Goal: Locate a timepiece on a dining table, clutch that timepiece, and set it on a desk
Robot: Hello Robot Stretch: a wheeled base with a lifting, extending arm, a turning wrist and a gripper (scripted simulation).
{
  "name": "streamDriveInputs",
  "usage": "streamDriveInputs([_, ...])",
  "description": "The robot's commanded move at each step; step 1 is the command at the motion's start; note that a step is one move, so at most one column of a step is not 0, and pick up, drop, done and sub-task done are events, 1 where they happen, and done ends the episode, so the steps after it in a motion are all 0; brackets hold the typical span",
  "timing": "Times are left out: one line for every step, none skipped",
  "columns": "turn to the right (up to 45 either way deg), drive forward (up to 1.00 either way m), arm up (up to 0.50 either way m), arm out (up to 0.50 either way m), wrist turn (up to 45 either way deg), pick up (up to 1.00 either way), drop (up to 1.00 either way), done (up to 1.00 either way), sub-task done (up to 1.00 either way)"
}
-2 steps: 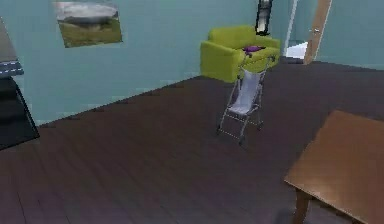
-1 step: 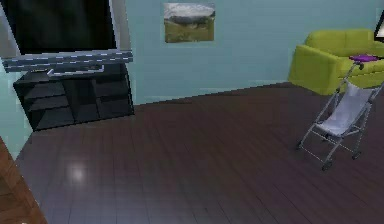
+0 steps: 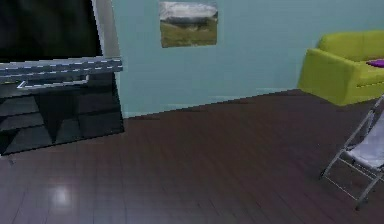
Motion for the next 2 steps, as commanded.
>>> streamDriveInputs([24.0, 0.00, 0.00, 0.00, 0.0, 0.00, 0.00, 0.00, 0.00])
streamDriveInputs([0.0, 1.00, 0.00, 0.00, 0.0, 0.00, 0.00, 0.00, 0.00])
